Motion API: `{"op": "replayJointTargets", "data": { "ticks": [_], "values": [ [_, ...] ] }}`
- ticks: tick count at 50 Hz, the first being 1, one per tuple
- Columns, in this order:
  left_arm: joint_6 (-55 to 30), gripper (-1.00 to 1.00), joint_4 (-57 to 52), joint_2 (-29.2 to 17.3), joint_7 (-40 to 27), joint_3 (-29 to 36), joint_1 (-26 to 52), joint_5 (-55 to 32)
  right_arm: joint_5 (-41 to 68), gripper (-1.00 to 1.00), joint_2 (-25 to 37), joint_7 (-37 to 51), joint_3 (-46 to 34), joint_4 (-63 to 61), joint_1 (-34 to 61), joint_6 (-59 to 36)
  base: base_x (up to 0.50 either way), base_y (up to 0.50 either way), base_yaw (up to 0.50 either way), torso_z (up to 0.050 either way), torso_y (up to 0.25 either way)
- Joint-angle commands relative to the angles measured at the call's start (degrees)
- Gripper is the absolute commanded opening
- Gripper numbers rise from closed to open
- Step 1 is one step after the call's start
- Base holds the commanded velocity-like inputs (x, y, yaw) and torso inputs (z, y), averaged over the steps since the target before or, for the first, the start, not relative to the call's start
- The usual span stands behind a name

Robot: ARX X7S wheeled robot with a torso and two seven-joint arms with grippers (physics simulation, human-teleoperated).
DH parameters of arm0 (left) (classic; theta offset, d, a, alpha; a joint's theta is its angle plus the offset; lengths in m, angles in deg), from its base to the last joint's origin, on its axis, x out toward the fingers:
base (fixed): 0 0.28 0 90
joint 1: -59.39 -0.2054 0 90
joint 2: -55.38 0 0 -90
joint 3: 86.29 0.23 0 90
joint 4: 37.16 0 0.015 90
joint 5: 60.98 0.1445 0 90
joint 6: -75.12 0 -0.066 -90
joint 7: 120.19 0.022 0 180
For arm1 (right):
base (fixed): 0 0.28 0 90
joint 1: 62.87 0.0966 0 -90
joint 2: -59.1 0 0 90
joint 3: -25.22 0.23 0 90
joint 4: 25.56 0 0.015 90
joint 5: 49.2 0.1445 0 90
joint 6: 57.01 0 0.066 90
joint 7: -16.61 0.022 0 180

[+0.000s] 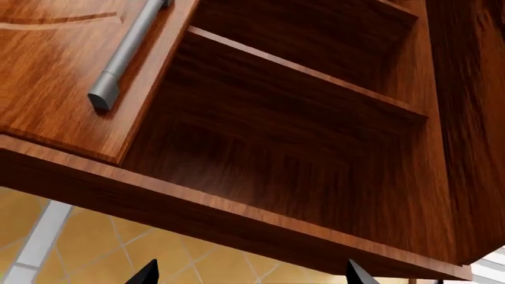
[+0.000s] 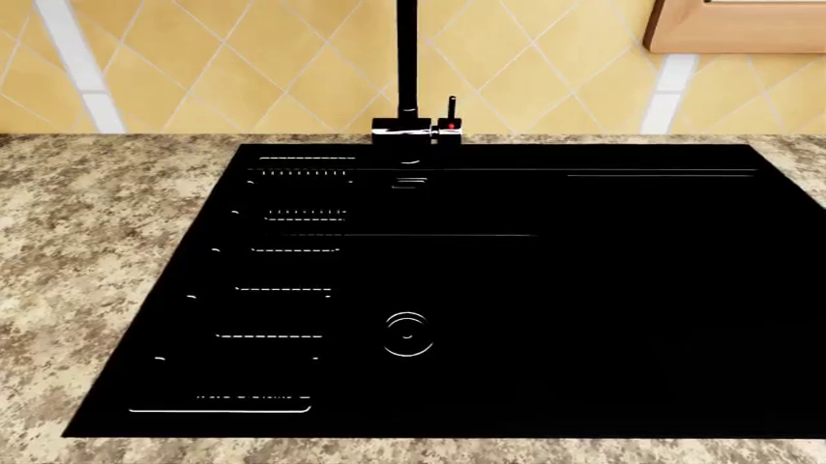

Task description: Pick the kettle from the counter and place it on the tray. Then pick the mug from the cabinet and place it on the tray. Then close the cabinet doors.

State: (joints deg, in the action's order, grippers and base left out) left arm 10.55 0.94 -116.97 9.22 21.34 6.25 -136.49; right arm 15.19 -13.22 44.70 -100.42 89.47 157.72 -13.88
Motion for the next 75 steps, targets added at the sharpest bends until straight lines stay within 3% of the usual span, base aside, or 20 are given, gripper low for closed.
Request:
{"op": "replayJointTargets", "data": {
  "ticks": [1, 14, 31, 59, 67, 75],
  "values": [
    [3.0, 1.00, 0.2, -1.2, 0.0, -0.2, -3.3, 1.3, 5.9, 1.00, -4.4, -4.7, -2.3, 0.4, -4.8, 0.0, 0.00, 0.00, 0.01, 0.000, 0.000],
    [1.7, 1.00, 0.2, 0.1, 0.2, -0.3, -2.8, 1.1, 4.3, 1.00, -6.7, -6.0, -5.9, -0.7, -8.4, -0.1, 0.01, 0.00, 0.01, 0.001, 0.000],
    [2.4, 1.00, 0.8, 0.1, 0.7, -0.9, -3.8, 0.7, -7.6, 1.00, -7.9, -9.5, -19.3, -0.1, -8.5, -0.5, 0.01, 0.00, 0.01, 0.000, 0.000],
    [4.2, 1.00, 1.2, 0.0, 0.9, -1.5, -6.9, 1.8, -18.5, 1.00, -11.1, -12.4, -30.6, 5.0, -8.3, 1.5, 0.01, 0.00, 0.00, 0.000, 0.000],
    [6.2, 1.00, 1.4, -1.1, 0.8, -1.9, -8.9, 2.3, -16.3, 1.00, -12.3, -12.8, -27.8, 5.7, -7.4, 1.6, 0.01, 0.00, 0.00, 0.000, 0.000],
    [7.3, 1.00, 1.6, -1.7, 0.7, -2.2, -10.0, 2.7, -7.5, 1.00, -13.2, -12.5, -17.9, 5.1, -5.6, 1.4, 0.01, 0.00, 0.00, 0.000, 0.000]
  ]
}}
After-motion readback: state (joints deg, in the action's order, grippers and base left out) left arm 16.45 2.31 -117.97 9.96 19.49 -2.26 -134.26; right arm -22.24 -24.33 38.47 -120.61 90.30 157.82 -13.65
